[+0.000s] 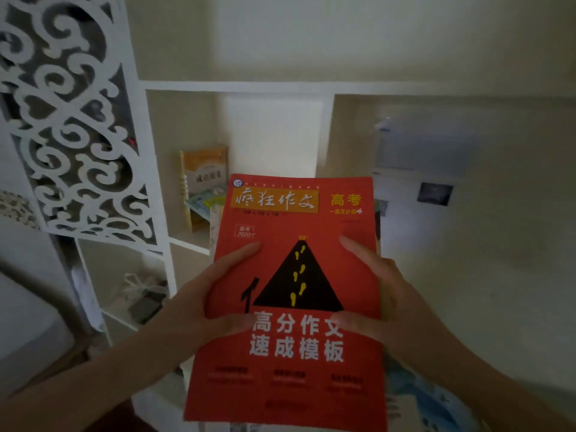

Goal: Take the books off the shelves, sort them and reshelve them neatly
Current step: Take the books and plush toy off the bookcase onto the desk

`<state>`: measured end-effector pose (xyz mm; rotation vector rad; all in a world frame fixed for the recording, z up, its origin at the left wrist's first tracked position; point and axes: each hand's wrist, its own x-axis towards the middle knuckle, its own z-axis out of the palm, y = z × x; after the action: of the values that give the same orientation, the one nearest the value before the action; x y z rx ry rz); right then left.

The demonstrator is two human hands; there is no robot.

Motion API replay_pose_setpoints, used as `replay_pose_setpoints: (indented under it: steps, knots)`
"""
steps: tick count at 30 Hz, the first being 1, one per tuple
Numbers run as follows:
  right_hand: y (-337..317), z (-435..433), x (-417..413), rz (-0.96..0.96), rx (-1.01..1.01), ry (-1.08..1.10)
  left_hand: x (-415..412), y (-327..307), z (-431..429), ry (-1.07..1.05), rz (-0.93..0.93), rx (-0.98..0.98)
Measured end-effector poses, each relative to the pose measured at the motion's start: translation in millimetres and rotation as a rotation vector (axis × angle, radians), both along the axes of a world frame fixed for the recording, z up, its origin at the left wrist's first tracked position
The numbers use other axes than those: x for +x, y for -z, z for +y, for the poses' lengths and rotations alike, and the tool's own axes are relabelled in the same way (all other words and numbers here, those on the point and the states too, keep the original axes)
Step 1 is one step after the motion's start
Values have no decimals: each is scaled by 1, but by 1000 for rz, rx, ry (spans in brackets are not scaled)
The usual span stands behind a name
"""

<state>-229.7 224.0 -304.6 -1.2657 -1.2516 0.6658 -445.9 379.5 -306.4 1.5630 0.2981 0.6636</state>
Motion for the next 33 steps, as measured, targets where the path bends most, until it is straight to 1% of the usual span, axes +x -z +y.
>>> replay_pose_setpoints:
  steps: [4, 8, 10, 13, 15, 18, 20, 23, 26, 30, 33]
  knots:
    - [25, -58, 25, 65, -11, 80, 38, 25, -33, 143, 50, -48]
    - [51, -108, 60, 150, -39, 214, 95, 49, -66, 222, 113, 7]
    - [65, -128, 79, 160, -59, 286, 130, 60, -79, 259, 143, 15]
    - [90, -156, 106, 173, -77, 395, 181, 80, -92, 392, 191, 11]
    - [109, -173, 122, 241, -99, 476, 212, 97, -101, 482, 245, 50]
    - [137, -196, 139, 364, -138, 556, 250, 127, -116, 525, 334, 44]
    - [156, -210, 147, 410, -196, 614, 270, 148, -129, 569, 382, 62]
    - [185, -224, 157, 456, -293, 648, 291, 181, -144, 625, 447, 11]
    - [214, -228, 167, 474, -355, 645, 305, 214, -147, 626, 518, -33]
    - [245, -222, 181, 514, -383, 632, 318, 247, -142, 619, 559, -67]
    - [257, -214, 189, 468, -434, 656, 327, 264, -138, 609, 561, -76]
